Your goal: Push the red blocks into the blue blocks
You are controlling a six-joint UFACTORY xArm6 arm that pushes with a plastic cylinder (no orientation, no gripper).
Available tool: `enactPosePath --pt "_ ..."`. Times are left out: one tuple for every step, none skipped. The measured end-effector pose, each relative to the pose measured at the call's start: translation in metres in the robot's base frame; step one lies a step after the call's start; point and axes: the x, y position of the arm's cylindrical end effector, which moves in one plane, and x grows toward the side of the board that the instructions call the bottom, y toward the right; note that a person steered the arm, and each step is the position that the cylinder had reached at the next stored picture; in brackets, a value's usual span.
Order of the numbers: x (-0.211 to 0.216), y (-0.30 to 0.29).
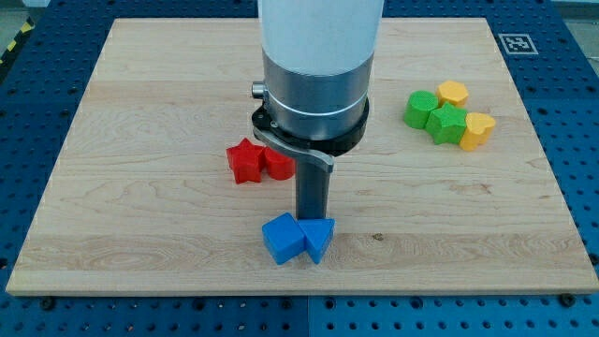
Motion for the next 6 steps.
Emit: enactPosePath --pt "-0.013 0.024" --pt "-0.033 0.032" --pt "-0.060 0.032" --pt "-0.091 0.023" --pt "-0.101 -0.010" --pt "-0.101 -0.048"
